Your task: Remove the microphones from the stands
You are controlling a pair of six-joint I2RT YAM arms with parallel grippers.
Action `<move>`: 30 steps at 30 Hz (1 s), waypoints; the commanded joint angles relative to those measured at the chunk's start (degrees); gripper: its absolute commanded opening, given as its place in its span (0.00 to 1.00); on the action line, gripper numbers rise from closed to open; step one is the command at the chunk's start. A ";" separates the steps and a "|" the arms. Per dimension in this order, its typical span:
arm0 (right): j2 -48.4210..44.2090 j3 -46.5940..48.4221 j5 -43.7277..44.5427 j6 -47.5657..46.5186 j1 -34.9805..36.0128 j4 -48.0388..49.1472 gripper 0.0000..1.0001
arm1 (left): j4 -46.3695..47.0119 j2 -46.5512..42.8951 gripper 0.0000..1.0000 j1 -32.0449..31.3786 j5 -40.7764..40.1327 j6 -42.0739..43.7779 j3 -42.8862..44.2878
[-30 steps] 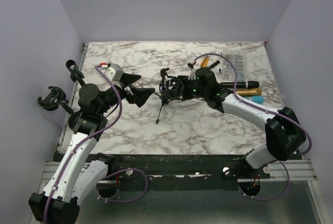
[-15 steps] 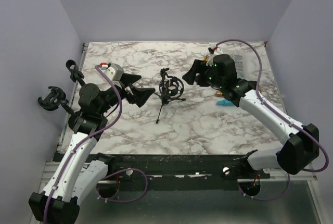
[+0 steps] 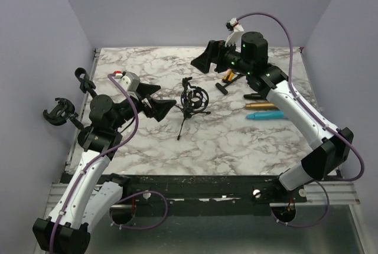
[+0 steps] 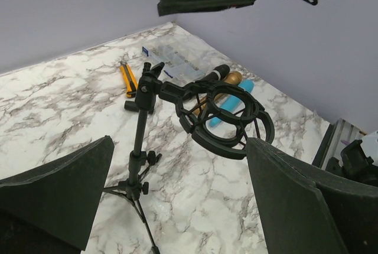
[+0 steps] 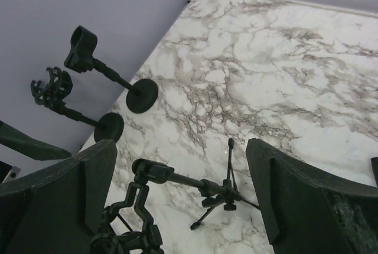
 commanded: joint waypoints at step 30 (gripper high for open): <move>8.45 -16.66 -5.85 0.18 1.69 5.44 0.99 | 2.05 0.02 0.97 -0.29 2.00 -1.04 -0.68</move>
